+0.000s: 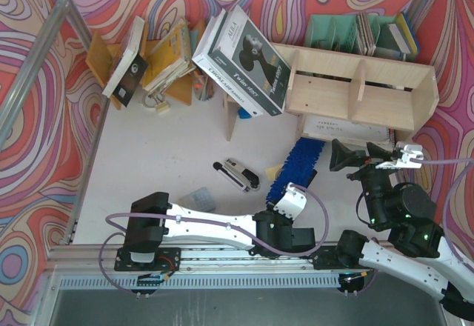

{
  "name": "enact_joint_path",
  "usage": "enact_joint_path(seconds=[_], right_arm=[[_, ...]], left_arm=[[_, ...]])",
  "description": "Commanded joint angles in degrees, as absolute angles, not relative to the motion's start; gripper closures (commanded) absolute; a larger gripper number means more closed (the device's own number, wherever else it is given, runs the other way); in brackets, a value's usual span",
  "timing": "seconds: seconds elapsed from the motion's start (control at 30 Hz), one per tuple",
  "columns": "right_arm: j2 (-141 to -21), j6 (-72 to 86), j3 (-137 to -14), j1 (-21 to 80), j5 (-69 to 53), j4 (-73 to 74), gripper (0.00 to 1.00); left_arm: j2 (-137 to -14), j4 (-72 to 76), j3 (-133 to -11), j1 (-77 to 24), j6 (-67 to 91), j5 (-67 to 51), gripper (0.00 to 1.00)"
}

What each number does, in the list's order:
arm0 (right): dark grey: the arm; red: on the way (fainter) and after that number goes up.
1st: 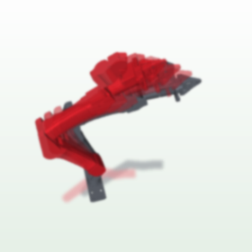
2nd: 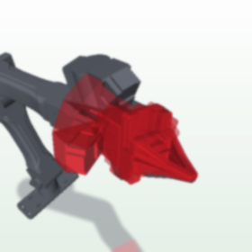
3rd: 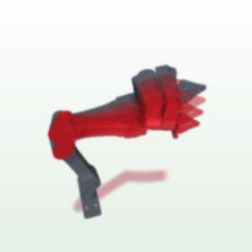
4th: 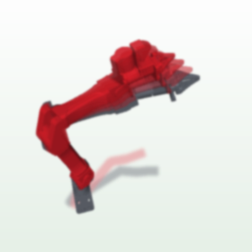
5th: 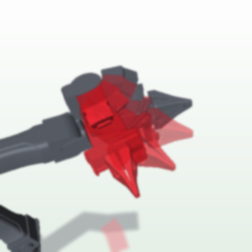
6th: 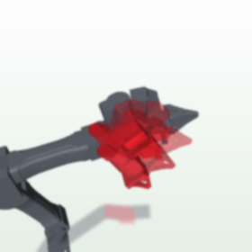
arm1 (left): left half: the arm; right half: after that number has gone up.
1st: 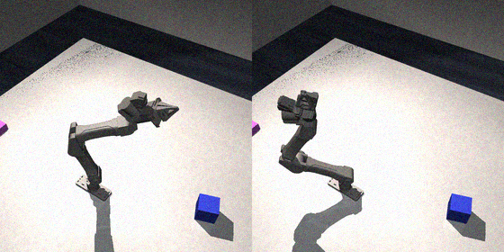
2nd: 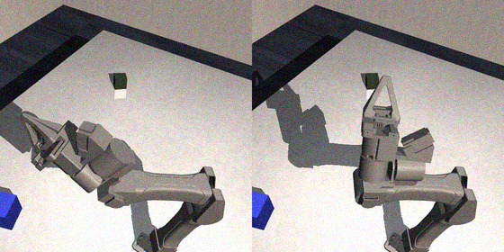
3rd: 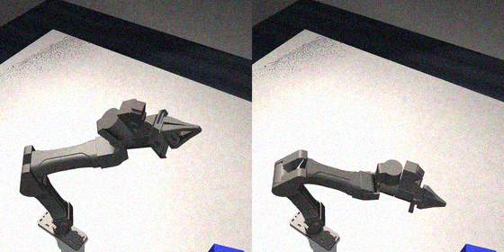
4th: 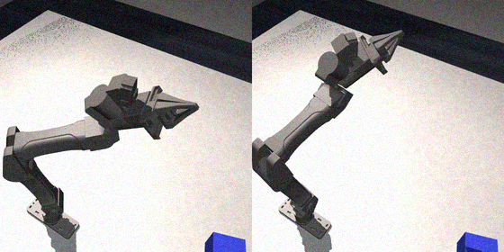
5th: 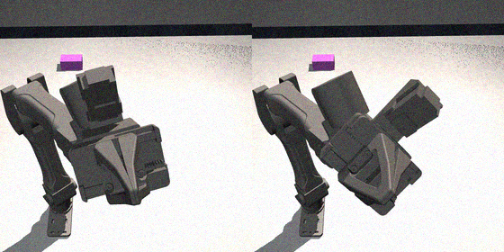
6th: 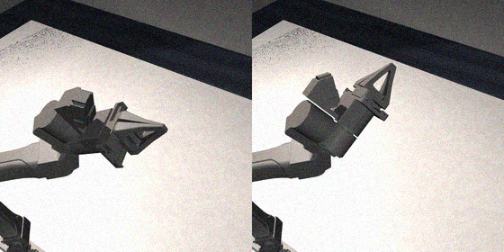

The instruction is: Dust the bookshelf with a duster

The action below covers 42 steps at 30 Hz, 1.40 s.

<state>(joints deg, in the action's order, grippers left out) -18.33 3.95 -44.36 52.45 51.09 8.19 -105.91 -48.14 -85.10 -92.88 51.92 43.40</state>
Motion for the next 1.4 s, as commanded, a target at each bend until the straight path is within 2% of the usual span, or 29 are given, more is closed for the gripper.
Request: enact_joint_path(seconds=[0.0, 0.2, 0.43, 0.73, 0.93, 1.13, 1.37], right_arm=[[-17.07, 3.69, -45.65, 52.32, 49.92, 8.92, 0.01], [-17.14, 3.91, -45.79, 52.38, 48.7, 8.87, 0.01], [-16.88, 4.0, -45.78, 52.35, 48.78, 9.05, 0.01], [-17.49, 3.88, -45.75, 52.36, 48.95, 8.89, 0.01], [-17.4, 3.51, -45.56, 52.35, 49.22, 8.31, 0.01], [-17.67, 3.56, -45.44, 52.31, 49.22, 8.26, 0.01], [-18.08, 3.36, -45.44, 52.38, 49.16, 8.22, 0.01]], left_arm=[[-105.01, -53.62, -84.83, -93.51, 61.79, 51.18, 1.0], [-105.36, -54.79, -84.09, -93.95, 62.34, 49.18, 1.0], [-113.34, -59.46, -94.79, -95.74, 57.71, 50.19, 1.0], [-109.18, -59.34, -87.55, -95.82, 61.19, 45.69, 1.0], [-112.45, -60.24, -89.77, -95.71, 57.43, 40.48, 1.0], [-109.37, -61.88, -91.68, -96.17, 56.49, 45.12, 1.0], [-104.63, -71.24, -95.63, -97.02, 59.55, 53.16, 1.0]])
